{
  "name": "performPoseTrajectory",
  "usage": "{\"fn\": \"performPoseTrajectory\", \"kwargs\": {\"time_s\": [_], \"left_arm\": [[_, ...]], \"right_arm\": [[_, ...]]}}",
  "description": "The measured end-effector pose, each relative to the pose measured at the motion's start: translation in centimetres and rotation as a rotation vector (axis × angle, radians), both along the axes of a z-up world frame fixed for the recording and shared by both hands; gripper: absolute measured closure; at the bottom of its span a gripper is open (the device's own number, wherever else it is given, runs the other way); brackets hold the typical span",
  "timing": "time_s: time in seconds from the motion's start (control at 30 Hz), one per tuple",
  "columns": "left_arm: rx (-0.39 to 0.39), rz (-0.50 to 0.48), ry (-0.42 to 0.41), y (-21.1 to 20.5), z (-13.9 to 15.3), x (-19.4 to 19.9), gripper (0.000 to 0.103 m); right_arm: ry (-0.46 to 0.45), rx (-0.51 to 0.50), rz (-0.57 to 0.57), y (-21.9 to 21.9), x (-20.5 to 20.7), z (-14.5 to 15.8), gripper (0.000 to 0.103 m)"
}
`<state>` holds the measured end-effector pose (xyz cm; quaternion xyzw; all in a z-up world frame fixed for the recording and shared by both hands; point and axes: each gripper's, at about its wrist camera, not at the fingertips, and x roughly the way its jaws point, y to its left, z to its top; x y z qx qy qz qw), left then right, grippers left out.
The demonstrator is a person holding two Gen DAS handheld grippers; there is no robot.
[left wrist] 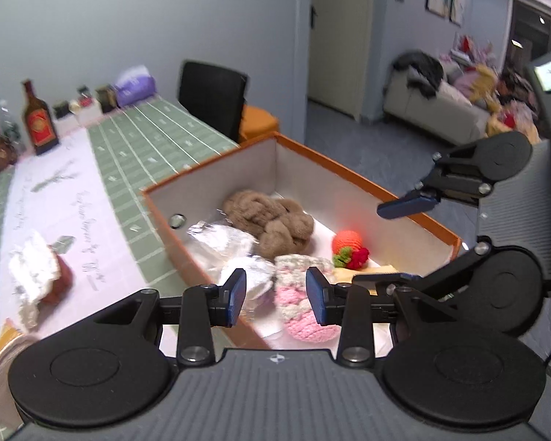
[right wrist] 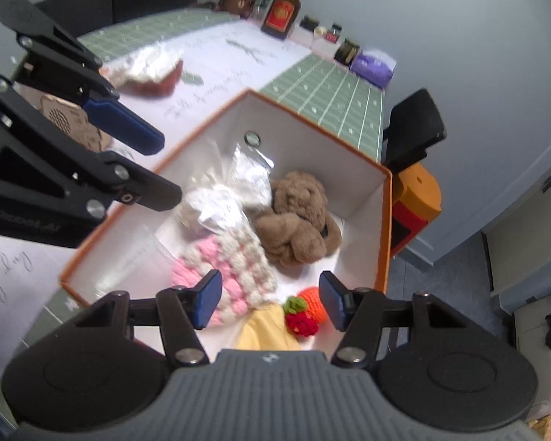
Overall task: Organize soft objects
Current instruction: 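Withdraw both tools from the box toward the wooden radio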
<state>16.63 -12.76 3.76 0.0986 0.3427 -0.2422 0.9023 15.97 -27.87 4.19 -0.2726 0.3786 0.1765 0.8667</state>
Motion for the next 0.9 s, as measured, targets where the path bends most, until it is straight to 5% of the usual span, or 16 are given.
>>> {"fn": "performPoseTrajectory", "kwargs": {"time_s": [0.33,0.73,0.9], "left_arm": [[-0.095,0.167,-0.176,6.6,-0.2,-6.8,0.059],[-0.159,0.458,-0.173,14.5,-3.9,-11.0,0.059],[-0.119,0.522,-0.195,16.1,-5.4,-12.3,0.06]], "right_arm": [[-0.129,0.264,0.048,4.7,-6.4,1.1,0.045],[-0.17,0.416,0.026,10.7,-10.9,-3.4,0.045],[-0.151,0.428,0.027,12.7,-11.6,-5.5,0.044]]}}
